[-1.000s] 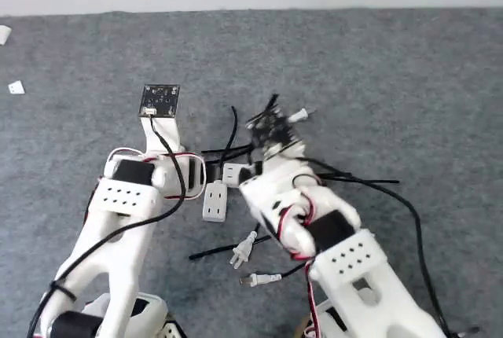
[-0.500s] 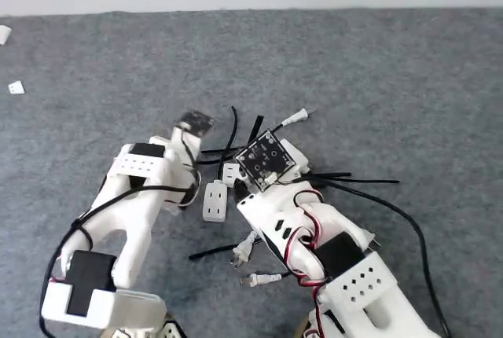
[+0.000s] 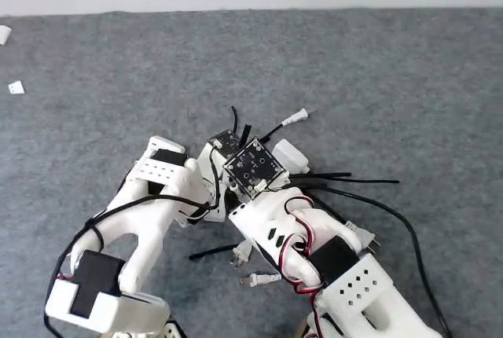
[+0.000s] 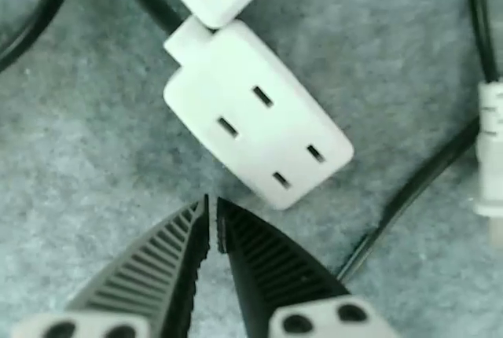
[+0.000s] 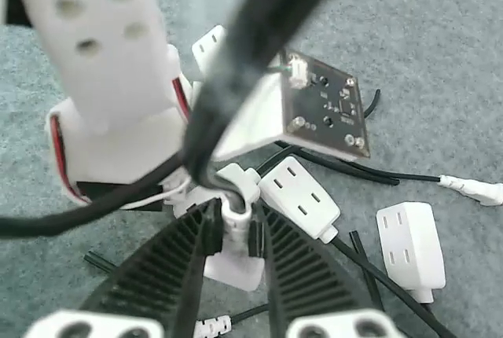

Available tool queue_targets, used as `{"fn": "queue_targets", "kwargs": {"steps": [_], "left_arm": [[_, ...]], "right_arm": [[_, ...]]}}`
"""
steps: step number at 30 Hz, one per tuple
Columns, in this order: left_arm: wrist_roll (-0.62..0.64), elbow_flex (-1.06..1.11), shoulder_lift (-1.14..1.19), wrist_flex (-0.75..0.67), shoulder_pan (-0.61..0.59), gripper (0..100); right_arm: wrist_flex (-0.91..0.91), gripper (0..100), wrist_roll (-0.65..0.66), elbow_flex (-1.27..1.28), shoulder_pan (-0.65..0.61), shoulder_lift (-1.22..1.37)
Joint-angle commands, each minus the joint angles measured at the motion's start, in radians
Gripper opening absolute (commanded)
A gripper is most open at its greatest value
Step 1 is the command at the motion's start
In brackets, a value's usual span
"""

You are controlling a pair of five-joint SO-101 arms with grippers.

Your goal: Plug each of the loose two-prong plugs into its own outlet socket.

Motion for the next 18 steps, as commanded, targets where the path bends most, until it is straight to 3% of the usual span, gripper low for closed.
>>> {"fn": "queue_targets", "kwargs": {"steps": [1, 9, 14, 18], "left_arm": [[-0.052, 0.070, -0.124, 0.020, 0.025, 1], [-0.066, 0.306, -0.463, -0.021, 0.107, 1], [-0.052, 0.325, -0.509, -0.035, 0.106, 1], [0.109, 0.326, -0.503, -0.129, 0.069, 1]], "right_arm": [[-0.004, 0.8, -0.014, -0.014, -0.005, -0.019], [-0.004, 0.8, -0.012, -0.017, 0.012, -0.019], [-0.004, 0.8, -0.018, -0.017, 0.012, -0.019], [-0.007, 0.8, -0.028, -0.017, 0.030, -0.019]]}}
